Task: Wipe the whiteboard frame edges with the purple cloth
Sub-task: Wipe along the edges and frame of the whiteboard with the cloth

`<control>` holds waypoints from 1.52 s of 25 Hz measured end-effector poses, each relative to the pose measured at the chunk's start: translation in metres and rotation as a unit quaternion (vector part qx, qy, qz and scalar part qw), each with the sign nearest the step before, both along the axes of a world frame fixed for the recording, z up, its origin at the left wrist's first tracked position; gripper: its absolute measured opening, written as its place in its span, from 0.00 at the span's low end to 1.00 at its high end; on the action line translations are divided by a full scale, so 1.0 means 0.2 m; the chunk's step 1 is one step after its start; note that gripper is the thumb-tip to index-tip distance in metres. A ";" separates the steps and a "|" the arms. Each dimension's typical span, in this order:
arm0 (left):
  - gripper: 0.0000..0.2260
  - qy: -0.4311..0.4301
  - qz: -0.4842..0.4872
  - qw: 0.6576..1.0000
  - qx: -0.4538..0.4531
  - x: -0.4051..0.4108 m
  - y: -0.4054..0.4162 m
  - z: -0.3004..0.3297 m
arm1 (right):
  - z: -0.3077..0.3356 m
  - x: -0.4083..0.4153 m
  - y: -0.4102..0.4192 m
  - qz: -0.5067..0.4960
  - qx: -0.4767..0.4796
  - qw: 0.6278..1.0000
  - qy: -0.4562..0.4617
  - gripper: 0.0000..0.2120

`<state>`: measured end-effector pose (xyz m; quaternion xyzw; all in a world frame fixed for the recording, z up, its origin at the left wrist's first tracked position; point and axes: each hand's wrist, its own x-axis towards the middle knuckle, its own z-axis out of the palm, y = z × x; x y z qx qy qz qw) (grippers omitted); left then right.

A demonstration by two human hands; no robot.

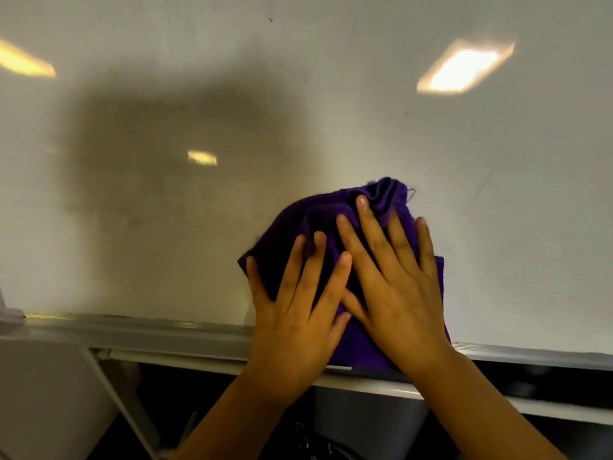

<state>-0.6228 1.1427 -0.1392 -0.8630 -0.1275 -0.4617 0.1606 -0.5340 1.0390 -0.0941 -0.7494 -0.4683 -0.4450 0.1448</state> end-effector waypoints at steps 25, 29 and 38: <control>0.24 -0.332 0.130 0.776 -0.521 0.12 0.02 0.13 | 0.63 0.01 0.38 0.054 -0.097 0.981 -0.161 0.30; 0.26 -0.364 0.140 0.717 -0.578 0.09 0.10 0.15 | 0.65 -0.07 0.60 0.086 -0.176 0.953 -0.234 0.32; 0.32 -0.384 0.145 0.688 -0.598 0.08 0.21 0.17 | 0.65 -0.07 0.76 0.095 -0.211 0.937 -0.262 0.36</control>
